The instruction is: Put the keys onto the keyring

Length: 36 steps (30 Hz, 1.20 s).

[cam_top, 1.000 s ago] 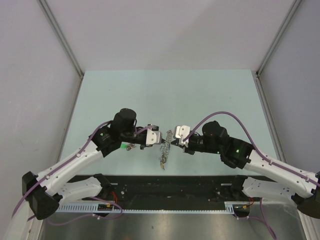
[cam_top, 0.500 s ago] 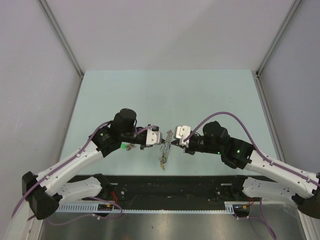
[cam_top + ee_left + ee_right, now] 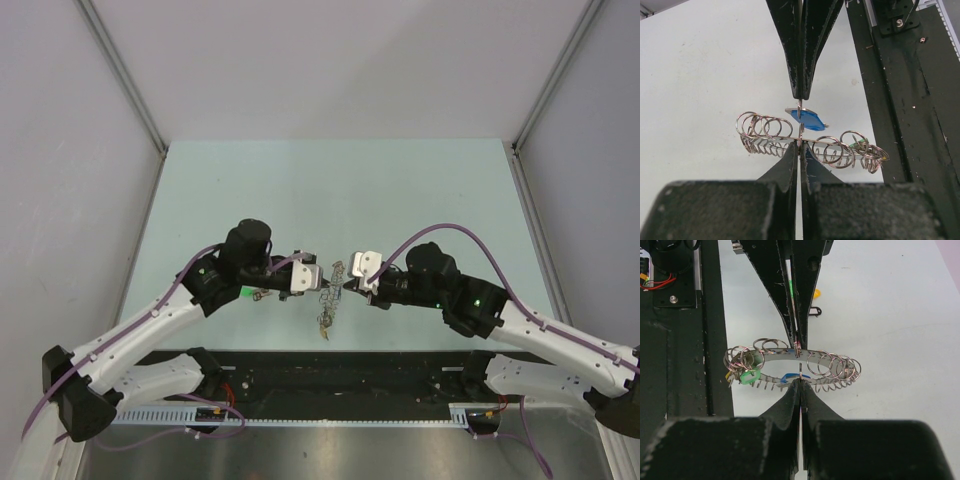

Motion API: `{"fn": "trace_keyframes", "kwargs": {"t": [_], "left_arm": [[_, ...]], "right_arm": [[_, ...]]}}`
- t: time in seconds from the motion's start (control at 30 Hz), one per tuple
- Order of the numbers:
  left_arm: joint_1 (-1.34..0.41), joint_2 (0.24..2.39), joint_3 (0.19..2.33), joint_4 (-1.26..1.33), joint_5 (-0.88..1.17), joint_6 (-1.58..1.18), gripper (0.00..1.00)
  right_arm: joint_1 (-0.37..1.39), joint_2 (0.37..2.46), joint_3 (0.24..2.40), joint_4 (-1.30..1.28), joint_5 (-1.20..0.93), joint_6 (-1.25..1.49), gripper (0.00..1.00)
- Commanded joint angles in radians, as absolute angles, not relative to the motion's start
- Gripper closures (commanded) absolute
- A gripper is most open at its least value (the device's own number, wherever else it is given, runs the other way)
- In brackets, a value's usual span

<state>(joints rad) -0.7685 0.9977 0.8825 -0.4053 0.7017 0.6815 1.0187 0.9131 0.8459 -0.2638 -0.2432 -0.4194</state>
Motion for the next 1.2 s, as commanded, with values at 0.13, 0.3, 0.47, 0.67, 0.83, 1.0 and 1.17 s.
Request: {"fn": "trace_keyframes", "kwargs": {"t": [0.13, 0.3, 0.47, 0.67, 0.83, 1.0, 1.17], "left_arm": [[-0.773, 0.969, 0.885, -0.362, 0.719, 0.709, 1.0], [-0.775, 0.977, 0.887, -0.359, 0.73, 0.706, 1.0], [-0.775, 0.986, 0.891, -0.359, 0.739, 0.701, 1.0], [-0.775, 0.991, 0.89, -0.359, 0.742, 0.698, 1.0], [-0.775, 0.992, 0.89, -0.354, 0.741, 0.693, 1.0], [-0.775, 0.996, 0.89, -0.353, 0.741, 0.693, 1.0], [-0.775, 0.997, 0.891, -0.354, 0.744, 0.692, 1.0]], "right_arm": [[1.017, 0.89, 0.893, -0.252, -0.227, -0.414, 1.0], [1.017, 0.896, 0.893, -0.245, -0.244, -0.416, 1.0], [1.017, 0.902, 0.893, -0.233, -0.244, -0.414, 1.0], [1.017, 0.91, 0.893, -0.222, -0.252, -0.417, 1.0], [1.017, 0.914, 0.891, -0.221, -0.264, -0.417, 1.0], [1.017, 0.914, 0.893, -0.221, -0.271, -0.417, 1.0], [1.017, 0.917, 0.893, -0.215, -0.27, -0.416, 1.0]]}}
